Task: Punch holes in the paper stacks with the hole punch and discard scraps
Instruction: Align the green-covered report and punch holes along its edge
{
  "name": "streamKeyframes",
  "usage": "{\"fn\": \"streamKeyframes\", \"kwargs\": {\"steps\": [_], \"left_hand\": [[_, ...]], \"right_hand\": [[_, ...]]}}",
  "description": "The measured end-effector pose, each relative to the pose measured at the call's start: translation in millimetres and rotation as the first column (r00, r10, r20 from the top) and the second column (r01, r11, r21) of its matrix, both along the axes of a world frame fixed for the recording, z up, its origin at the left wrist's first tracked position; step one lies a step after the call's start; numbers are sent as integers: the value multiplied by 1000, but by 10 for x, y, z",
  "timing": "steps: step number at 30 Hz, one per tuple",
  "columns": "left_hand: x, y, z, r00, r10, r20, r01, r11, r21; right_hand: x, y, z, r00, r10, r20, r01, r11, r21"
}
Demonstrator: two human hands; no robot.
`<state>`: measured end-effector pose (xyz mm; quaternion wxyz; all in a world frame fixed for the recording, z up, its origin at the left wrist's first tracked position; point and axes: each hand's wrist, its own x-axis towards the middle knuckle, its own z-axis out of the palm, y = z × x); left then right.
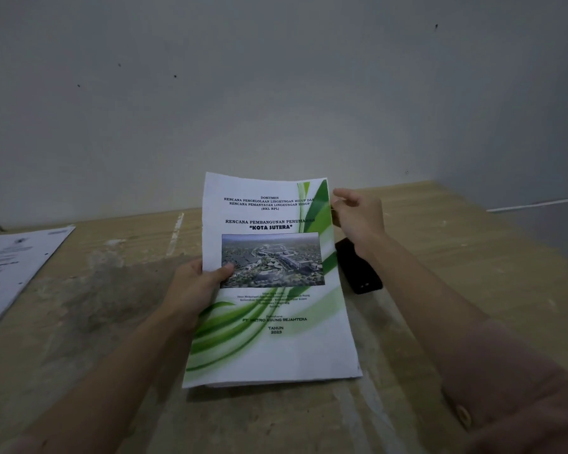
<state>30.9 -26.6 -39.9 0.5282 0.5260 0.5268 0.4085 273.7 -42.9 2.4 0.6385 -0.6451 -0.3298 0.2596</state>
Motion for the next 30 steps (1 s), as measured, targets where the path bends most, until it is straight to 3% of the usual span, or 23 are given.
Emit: {"fn": "streamKeyframes", "kwargs": {"steps": [5,10,30], "left_hand": [[17,22,-54,998,21,-65,-22,999,-25],[203,-18,-85,996,46,-82,-51,997,-58],[383,-1,-72,993,76,-90,-89,985,-145]], "right_hand": [[283,-259,-130,949,17,316,50,978,-202],[389,-350,-365,956,139,258,-38,932,-361],[375,-329,-480,969,151,197,-86,948,-305]]}}
